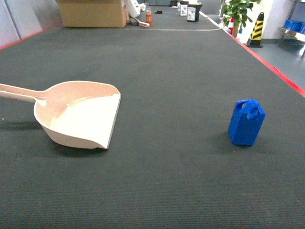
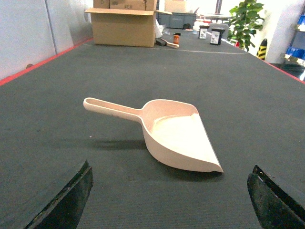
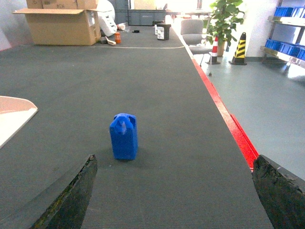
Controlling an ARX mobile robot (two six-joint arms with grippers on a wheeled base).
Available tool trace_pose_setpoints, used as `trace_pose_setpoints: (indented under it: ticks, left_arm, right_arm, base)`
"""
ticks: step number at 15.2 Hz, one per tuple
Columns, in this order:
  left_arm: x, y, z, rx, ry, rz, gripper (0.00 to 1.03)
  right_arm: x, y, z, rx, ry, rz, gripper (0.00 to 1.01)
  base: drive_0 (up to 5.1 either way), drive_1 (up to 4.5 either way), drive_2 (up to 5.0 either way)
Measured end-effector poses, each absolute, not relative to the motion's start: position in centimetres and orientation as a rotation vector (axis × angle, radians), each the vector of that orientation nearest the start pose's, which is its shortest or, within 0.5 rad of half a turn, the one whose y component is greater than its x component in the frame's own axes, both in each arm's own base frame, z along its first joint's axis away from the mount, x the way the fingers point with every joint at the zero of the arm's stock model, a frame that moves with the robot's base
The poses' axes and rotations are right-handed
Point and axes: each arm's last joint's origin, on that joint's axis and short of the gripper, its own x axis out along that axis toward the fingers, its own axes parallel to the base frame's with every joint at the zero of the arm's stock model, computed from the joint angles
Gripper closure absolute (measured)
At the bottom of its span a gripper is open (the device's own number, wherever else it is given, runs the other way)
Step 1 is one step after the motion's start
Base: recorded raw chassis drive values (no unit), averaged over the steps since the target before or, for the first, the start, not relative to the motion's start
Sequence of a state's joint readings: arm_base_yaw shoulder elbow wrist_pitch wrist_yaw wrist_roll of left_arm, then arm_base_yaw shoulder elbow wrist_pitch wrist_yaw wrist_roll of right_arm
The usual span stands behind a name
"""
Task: Place part in tray to right shelf
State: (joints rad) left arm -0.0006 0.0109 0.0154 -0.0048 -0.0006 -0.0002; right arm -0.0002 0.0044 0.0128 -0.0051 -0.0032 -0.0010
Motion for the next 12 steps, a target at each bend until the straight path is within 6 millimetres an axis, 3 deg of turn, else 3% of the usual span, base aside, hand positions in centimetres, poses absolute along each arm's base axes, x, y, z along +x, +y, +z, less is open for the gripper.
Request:
trace_pose_setpoints:
  ticks: [12]
  left_arm:
    - [9.74, 0.0, 16.75, 0.0, 0.0, 0.0, 0.05]
  right_arm:
    - [9.72, 0.01, 16.7, -0.001, -0.003, 0.003, 0.03]
  base:
    - [0.0, 0.0, 0.0]
